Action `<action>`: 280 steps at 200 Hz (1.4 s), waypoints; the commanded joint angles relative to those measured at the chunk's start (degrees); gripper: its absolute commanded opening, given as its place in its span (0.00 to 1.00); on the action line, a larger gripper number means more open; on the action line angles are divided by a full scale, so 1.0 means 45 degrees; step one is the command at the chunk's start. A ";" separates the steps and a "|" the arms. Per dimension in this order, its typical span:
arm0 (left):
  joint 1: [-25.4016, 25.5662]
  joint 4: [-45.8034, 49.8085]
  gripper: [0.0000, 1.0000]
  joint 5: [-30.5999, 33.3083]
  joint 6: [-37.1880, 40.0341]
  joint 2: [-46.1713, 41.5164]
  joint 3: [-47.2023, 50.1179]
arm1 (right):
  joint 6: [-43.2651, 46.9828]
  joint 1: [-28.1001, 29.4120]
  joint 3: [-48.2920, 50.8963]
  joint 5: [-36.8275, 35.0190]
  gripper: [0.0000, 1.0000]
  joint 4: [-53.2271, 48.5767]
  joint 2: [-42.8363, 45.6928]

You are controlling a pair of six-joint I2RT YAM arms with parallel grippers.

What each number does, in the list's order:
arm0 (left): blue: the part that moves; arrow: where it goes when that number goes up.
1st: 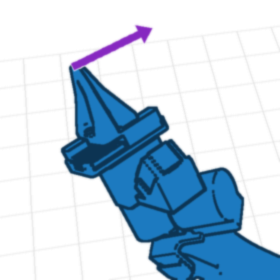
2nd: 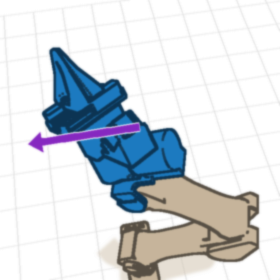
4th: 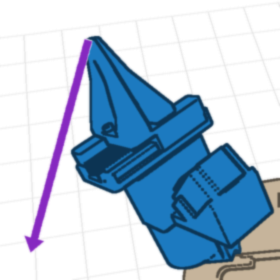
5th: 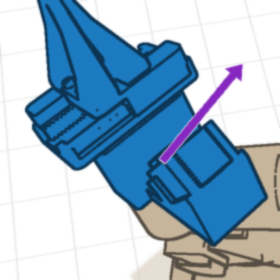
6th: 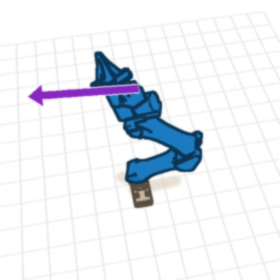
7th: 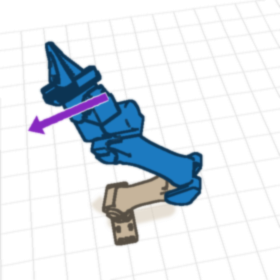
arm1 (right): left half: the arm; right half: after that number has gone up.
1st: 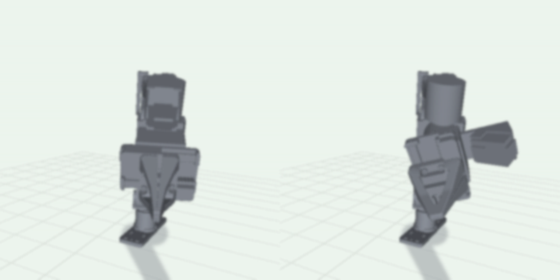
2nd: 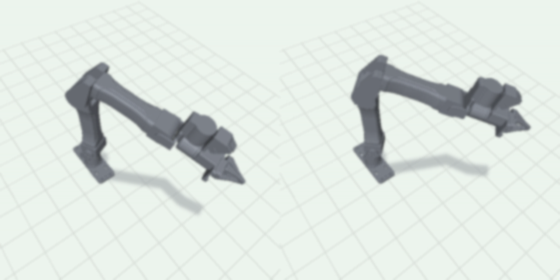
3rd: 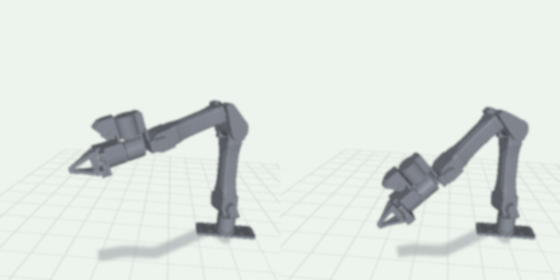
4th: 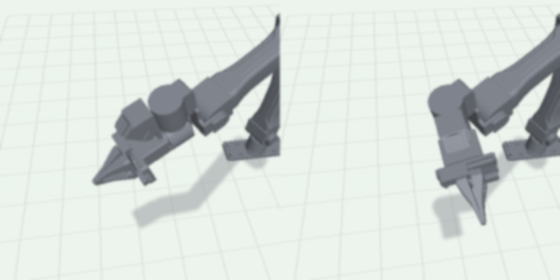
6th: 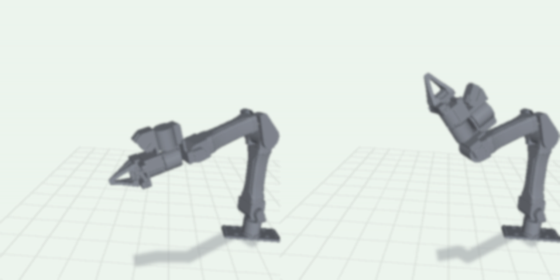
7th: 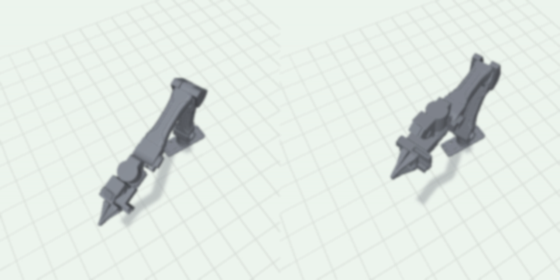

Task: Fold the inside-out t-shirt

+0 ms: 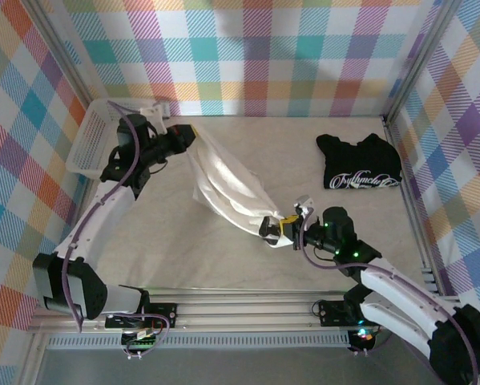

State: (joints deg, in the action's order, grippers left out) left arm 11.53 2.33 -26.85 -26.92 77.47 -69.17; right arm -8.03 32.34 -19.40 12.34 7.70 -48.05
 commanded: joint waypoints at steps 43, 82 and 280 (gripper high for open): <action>0.0437 -0.1435 0.00 -0.2281 0.0464 -0.0343 0.0786 | 0.1415 0.1095 -0.2283 -0.0559 0.50 0.0262 -0.1711; 0.0846 -0.1437 0.00 -0.2507 0.1344 -0.0927 0.1209 | 0.2058 0.1095 -0.4360 -0.1118 0.56 0.1503 -0.4453; 0.1294 0.2486 0.26 0.4880 0.2006 0.0573 0.0527 | -0.1049 -0.0154 -0.6933 0.5189 0.00 0.2546 -0.6277</action>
State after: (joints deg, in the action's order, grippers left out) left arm 16.82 11.00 -8.67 -17.91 81.12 -66.63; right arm -8.12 31.64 -51.27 32.58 17.69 -77.19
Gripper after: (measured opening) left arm 0.212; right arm 0.064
